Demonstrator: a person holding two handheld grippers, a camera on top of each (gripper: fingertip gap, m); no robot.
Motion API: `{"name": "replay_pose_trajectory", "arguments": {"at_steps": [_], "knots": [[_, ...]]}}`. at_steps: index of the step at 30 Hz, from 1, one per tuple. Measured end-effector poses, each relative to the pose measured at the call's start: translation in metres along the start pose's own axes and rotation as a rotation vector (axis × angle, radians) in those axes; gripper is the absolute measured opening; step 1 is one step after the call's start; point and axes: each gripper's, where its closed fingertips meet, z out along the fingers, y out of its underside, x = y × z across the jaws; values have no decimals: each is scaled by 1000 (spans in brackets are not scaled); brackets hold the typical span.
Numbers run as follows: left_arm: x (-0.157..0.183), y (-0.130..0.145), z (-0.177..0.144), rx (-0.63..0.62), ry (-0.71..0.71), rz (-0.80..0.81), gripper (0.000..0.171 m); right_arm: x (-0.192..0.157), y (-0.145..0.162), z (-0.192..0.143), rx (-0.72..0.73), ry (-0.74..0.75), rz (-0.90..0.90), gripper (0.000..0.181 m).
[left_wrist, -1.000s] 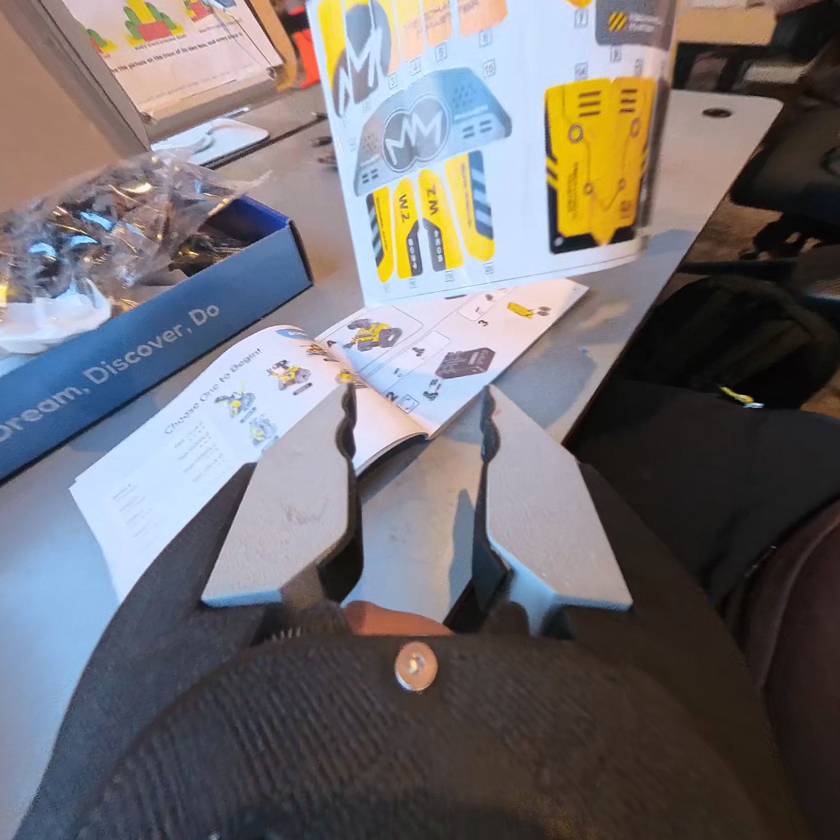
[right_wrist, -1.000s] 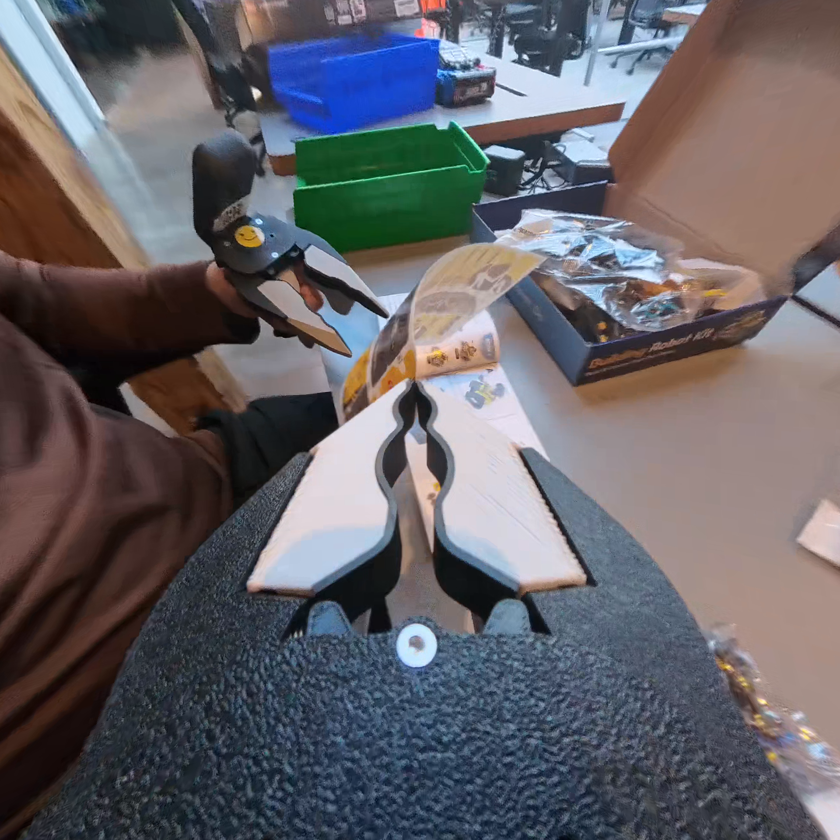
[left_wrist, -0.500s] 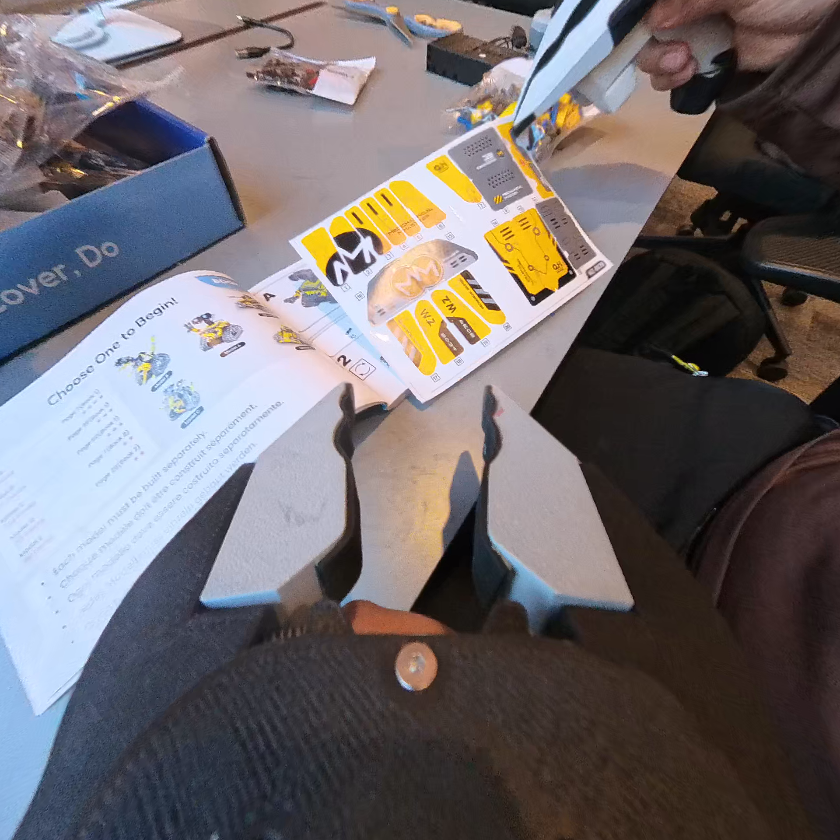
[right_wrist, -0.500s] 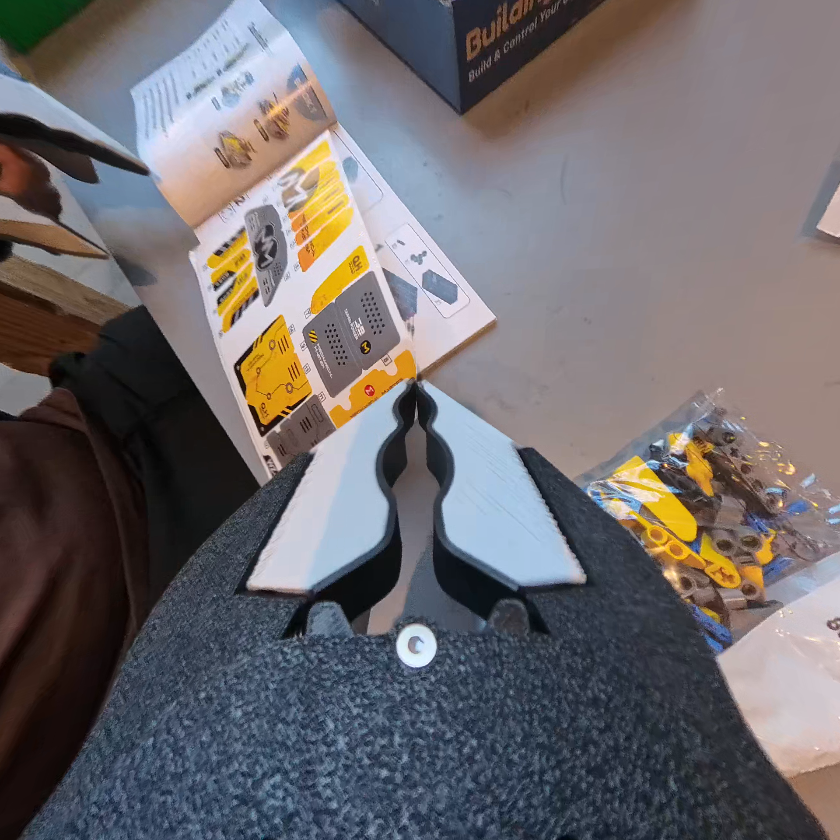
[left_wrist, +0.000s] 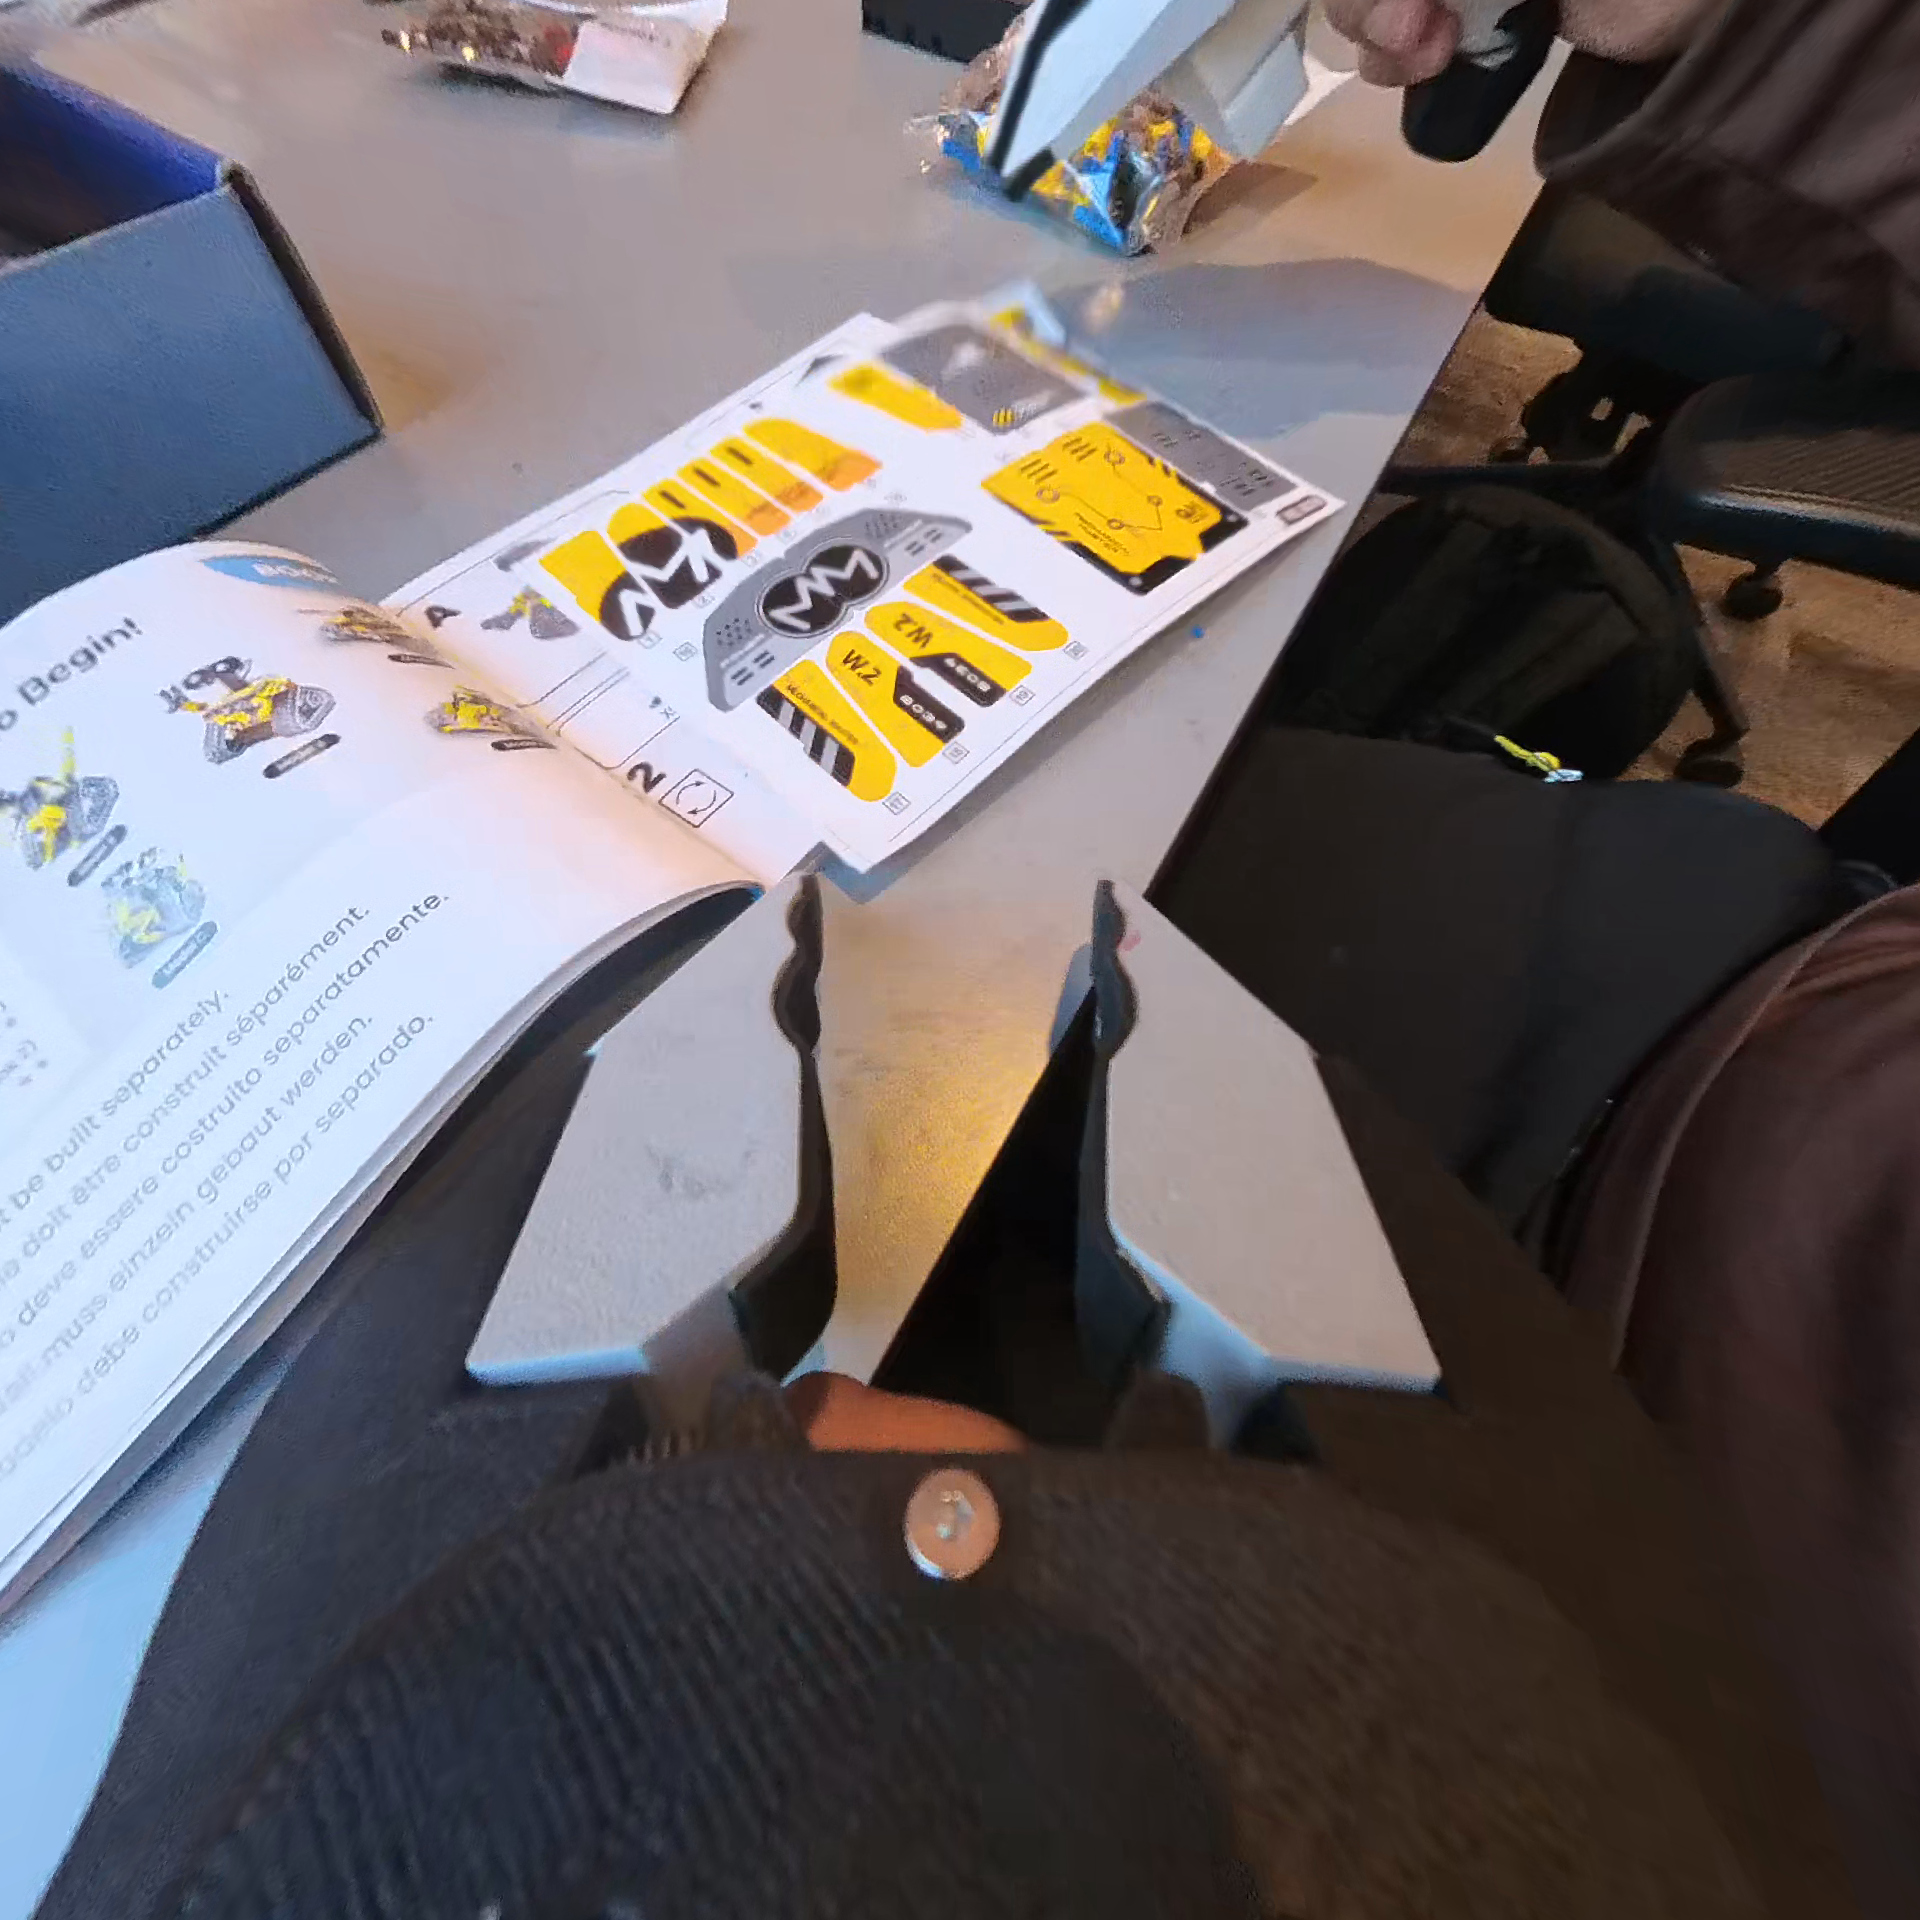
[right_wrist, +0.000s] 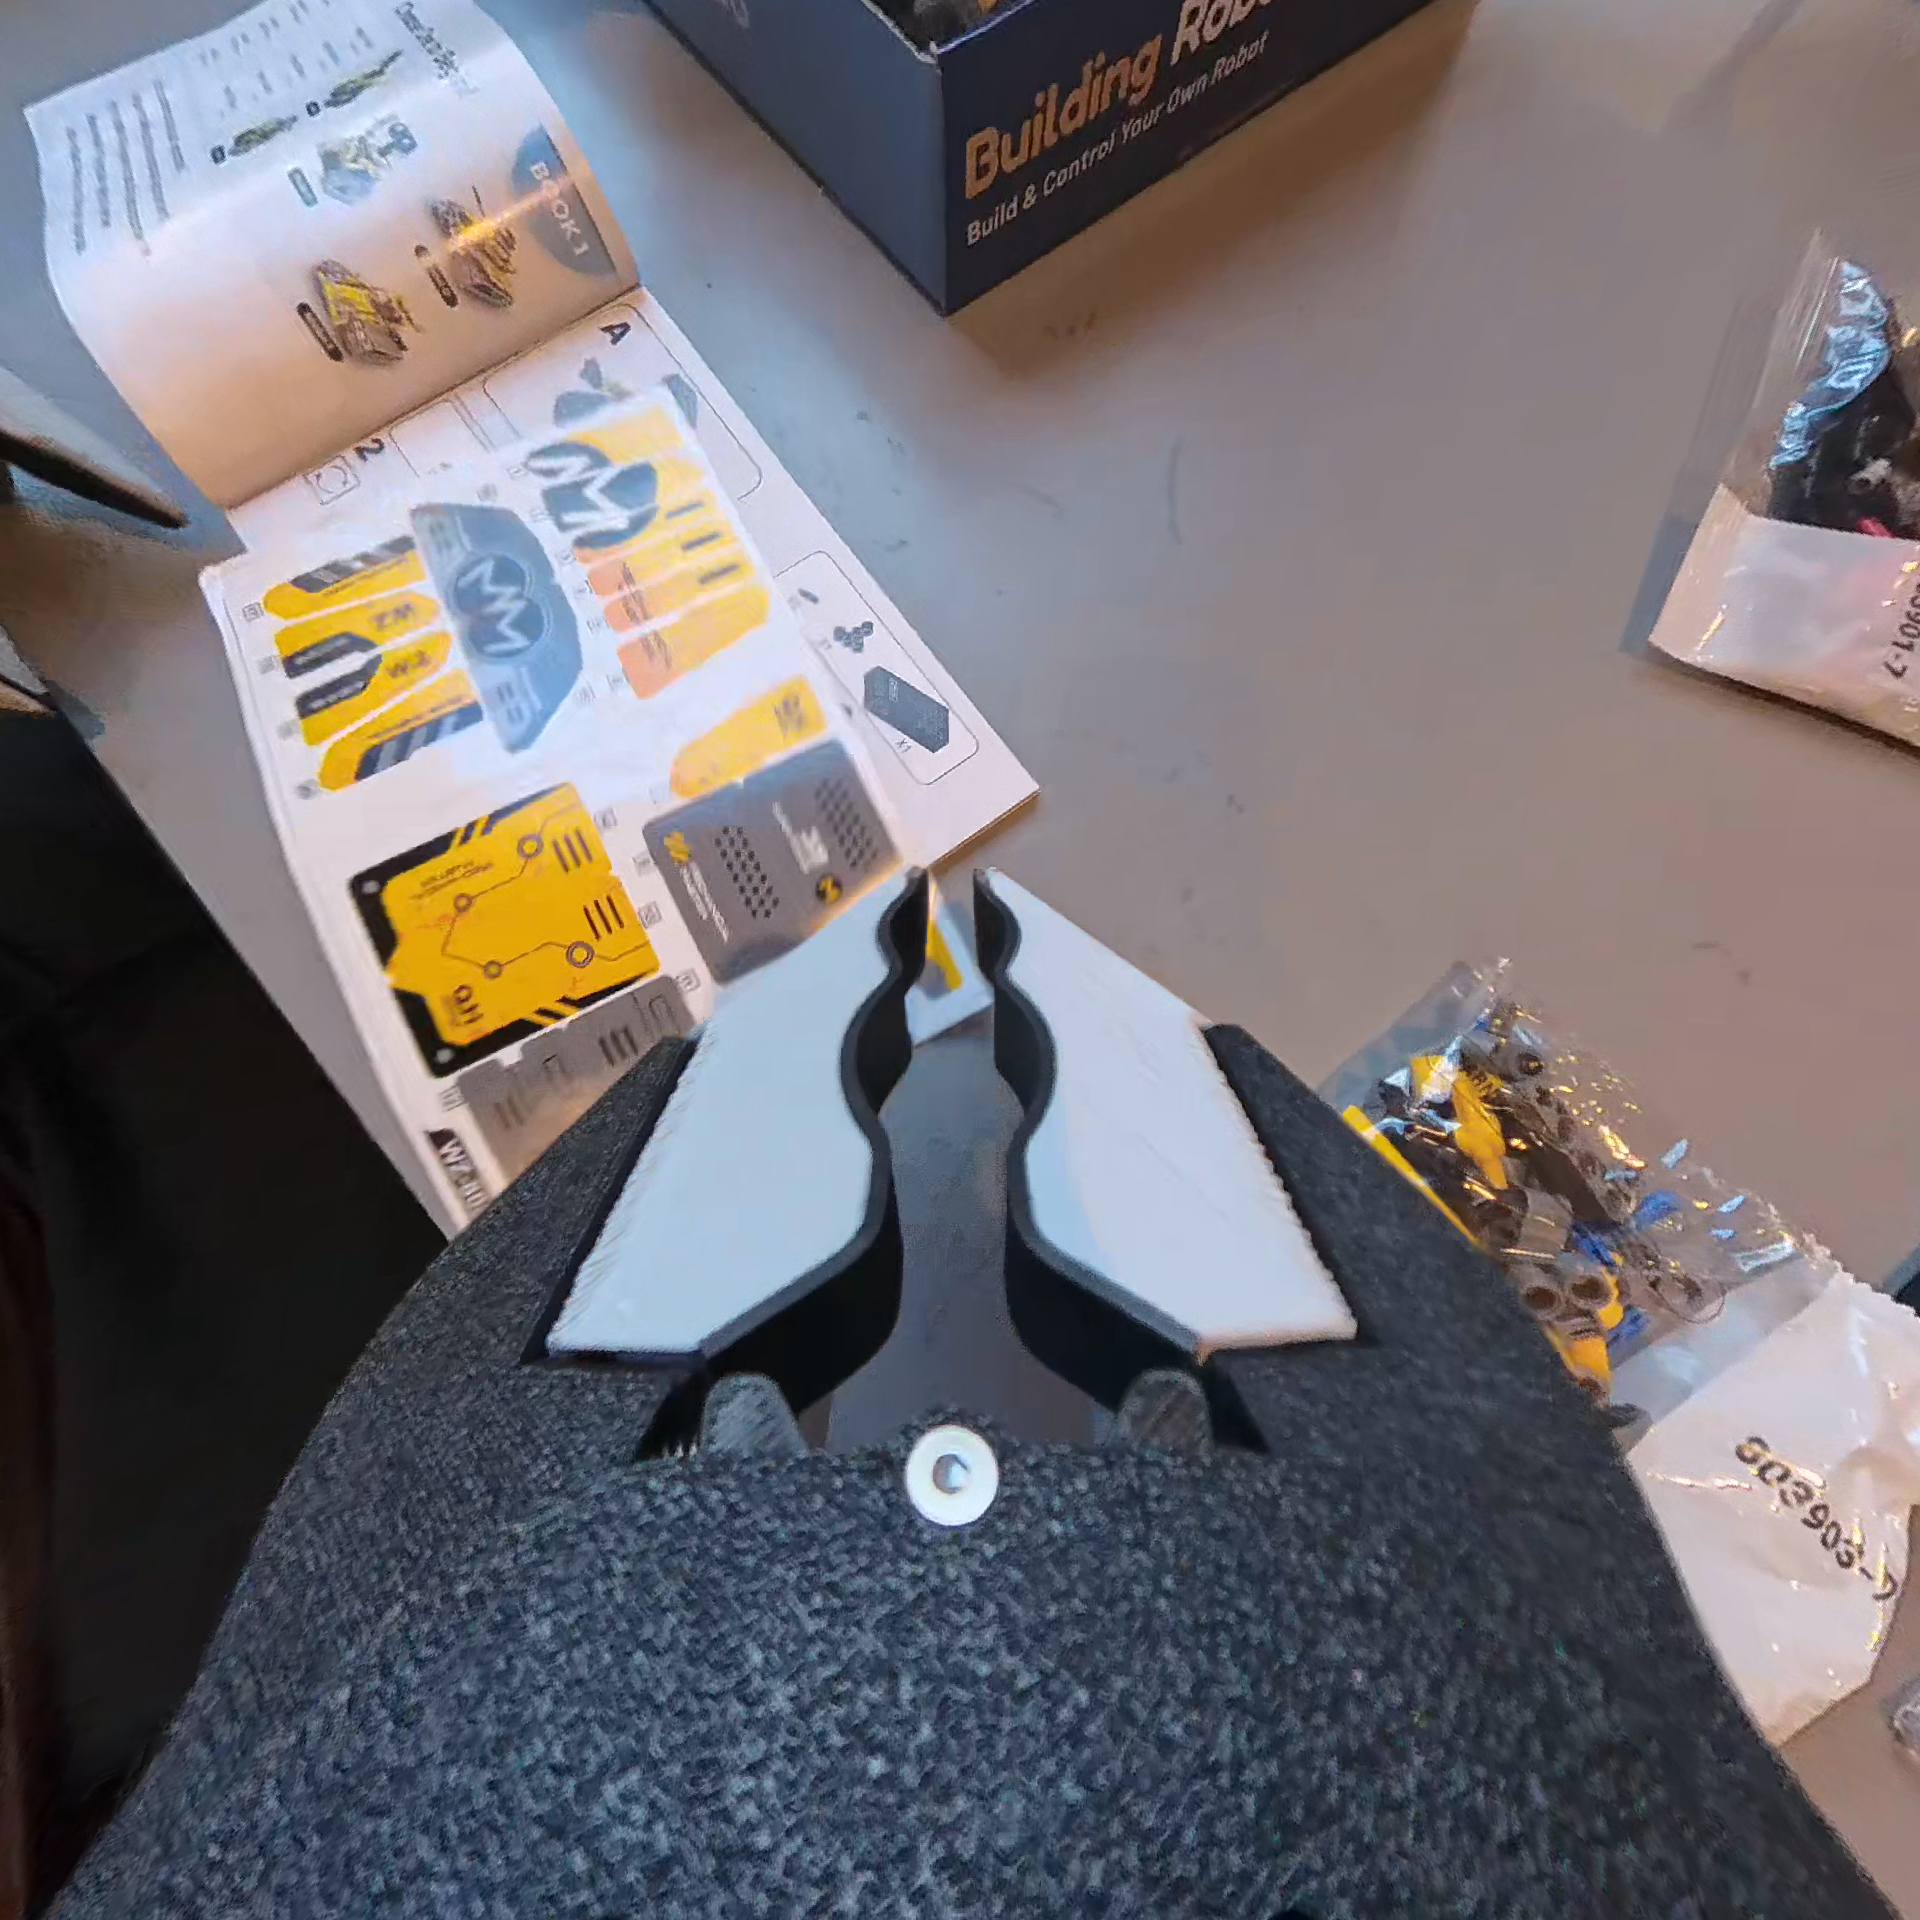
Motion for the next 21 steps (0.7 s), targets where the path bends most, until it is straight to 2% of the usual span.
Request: {"name": "replay_pose_trajectory", "arguments": {"at_steps": [4,8,10,14,16,18,21], "knots": [[1,-1,-1,37,-11,41,47,10,-12,-6,105,48,10,8],[-3,-5,-4,101,-18,23,41,6,-30,-16,270,-3,42,8],[-5,-7,-5,125,-14,-5,38,0,-28,-14,256,-44,25,15],[-6,-9,-7,151,5,-55,37,-37,-15,-7,164,-197,-93,47],[-7,-10,-8,159,11,-74,36,-56,-4,-6,114,-248,-192,48],[-8,-11,-8,165,14,-86,34,-60,5,-2,67,-221,-273,47],[-8,-11,-8,166,21,-91,32,-57,7,2,52,-192,-277,43]]}}
